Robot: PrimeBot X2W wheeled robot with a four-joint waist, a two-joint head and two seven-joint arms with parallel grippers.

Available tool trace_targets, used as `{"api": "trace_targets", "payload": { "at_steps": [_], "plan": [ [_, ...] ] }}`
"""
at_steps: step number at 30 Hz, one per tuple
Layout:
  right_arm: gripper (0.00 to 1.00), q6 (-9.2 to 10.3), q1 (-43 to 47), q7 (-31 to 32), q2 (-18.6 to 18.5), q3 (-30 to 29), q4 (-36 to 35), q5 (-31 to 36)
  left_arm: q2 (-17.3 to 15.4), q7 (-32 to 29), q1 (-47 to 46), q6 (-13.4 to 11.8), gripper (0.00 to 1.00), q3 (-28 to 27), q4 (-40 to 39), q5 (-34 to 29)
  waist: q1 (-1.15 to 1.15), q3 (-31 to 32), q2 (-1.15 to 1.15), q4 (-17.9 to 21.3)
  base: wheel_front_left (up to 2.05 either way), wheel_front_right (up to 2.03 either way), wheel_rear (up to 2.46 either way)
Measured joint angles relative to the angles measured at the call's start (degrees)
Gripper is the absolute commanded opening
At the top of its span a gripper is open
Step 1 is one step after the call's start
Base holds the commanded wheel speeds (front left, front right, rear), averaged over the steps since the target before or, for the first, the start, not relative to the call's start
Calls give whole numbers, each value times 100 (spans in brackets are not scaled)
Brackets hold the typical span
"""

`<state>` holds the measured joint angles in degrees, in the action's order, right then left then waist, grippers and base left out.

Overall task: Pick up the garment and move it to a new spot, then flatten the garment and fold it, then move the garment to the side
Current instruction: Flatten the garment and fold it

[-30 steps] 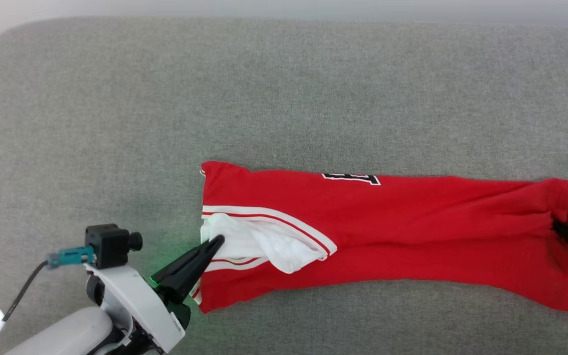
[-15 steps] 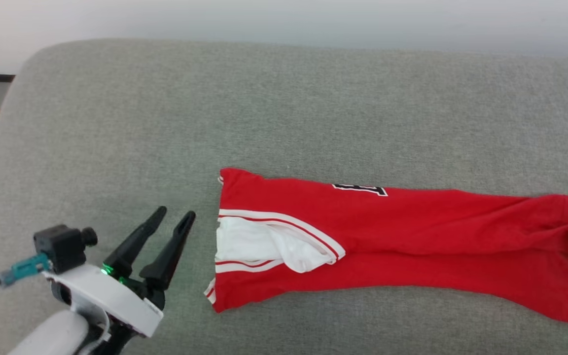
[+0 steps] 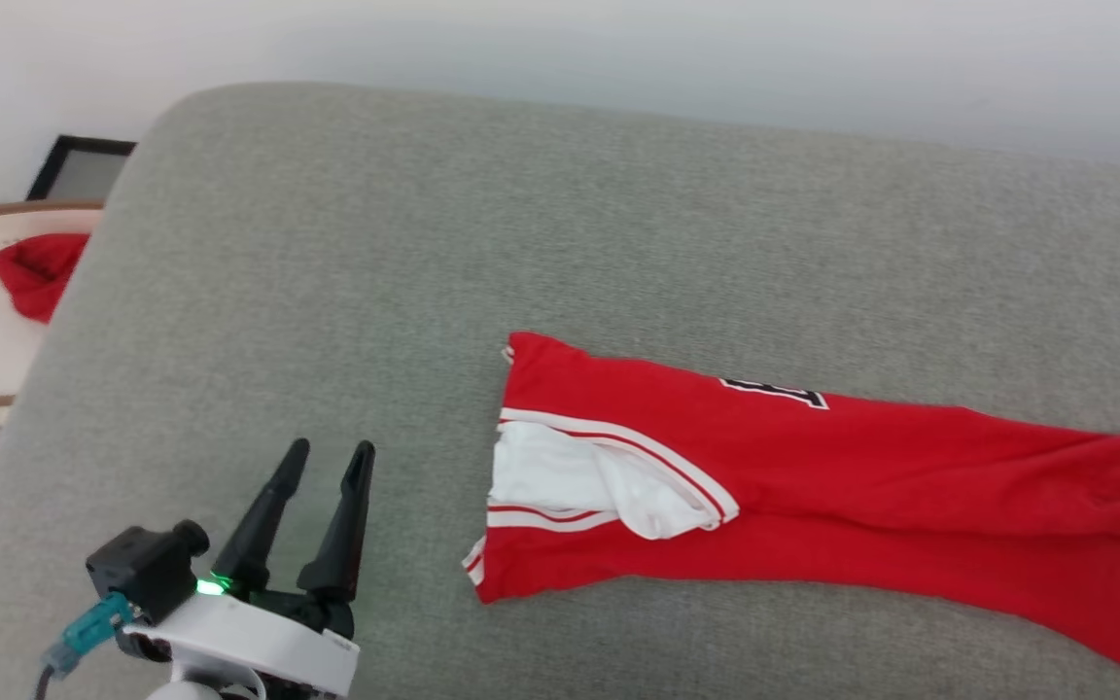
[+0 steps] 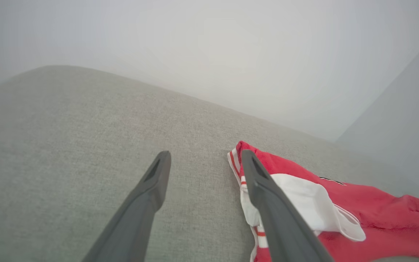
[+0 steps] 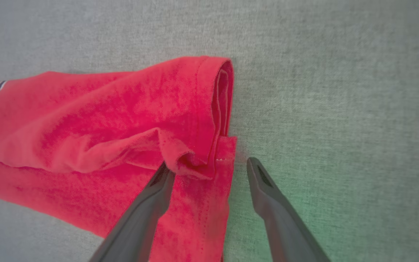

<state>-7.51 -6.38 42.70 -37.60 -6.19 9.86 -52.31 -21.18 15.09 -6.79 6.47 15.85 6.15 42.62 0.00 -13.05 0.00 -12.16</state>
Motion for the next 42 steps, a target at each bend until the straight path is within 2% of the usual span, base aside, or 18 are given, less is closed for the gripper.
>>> {"api": "trace_targets", "payload": {
  "at_steps": [1, 2, 3, 5, 6, 10, 17, 21, 22, 23, 25, 36, 42],
  "plan": [
    [100, 0, 8, 75, 37, -43, 35, 42, 76, 0, 15, 5, 100, -108, -5, -250, 0, 12, 0, -44, 0, 0, 0],
    [100, 0, 8, 75, 37, -43, 35, 42, 76, 0, 15, 5, 100, -108, -5, -250, 0, 12, 0, -44, 0, 0, 0],
    [100, 0, 8, 249, 104, -125, 101, 119, 204, 1, 32, 0, 100, -354, -18, -780, 0, 35, 0, -125, 0, 0, 0],
    [100, 0, 4, 413, 182, -197, 109, 230, 344, 0, 45, -19, 100, -548, -52, -1230, 0, 53, 0, -192, 0, 0, 0],
    [100, 0, 4, 413, 182, -197, 109, 230, 344, 0, 45, -19, 100, -548, -52, -1230, 0, 53, 0, -192, 0, 0, 0],
    [100, 0, -64, 777, 376, -435, 137, 535, 649, 1, 104, -15, 100, -899, -89, -2046, 0, 57, 0, -277, 0, 0, 0],
    [100, -1, -273, 1138, 687, -704, 234, 1060, 894, 0, 104, 43, 100, -1031, 80, -2613, 0, -16, 0, -275, 0, 0, 0],
    [100, -3, -464, 1167, 955, -855, 363, 1424, 1046, 0, 74, 66, 100, -1111, 151, -2717, 0, -81, 0, -257, 0, 0, 0],
    [80, -2, -494, 1181, 1024, -884, 393, 1464, 1072, 0, 55, 67, 100, -1131, 151, -2735, 0, -96, 0, -252, 0, 0, 0],
    [42, -2, -527, 1192, 1060, -895, 404, 1495, 1091, 0, 39, 69, 100, -1147, 154, -2766, 0, -110, 0, -248, 0, 0, 0],
    [0, -2, -583, 1202, 1127, -920, 413, 1562, 1096, 0, 24, 90, 100, -1172, 176, -2813, 0, -134, 0, -238, 0, 0, 0],
    [0, -5, -717, 959, 1298, -1171, 328, 1567, 1010, 0, 38, 96, 100, -1304, 103, -2850, 0, -169, 0, -32, 0, 0, 0],
    [0, -2, -708, 626, 1016, -1652, 294, 1690, 993, 0, 104, 102, 100, -1401, 11, -2827, 0, -216, 0, 193, 0, 0, 0]
  ]
}}
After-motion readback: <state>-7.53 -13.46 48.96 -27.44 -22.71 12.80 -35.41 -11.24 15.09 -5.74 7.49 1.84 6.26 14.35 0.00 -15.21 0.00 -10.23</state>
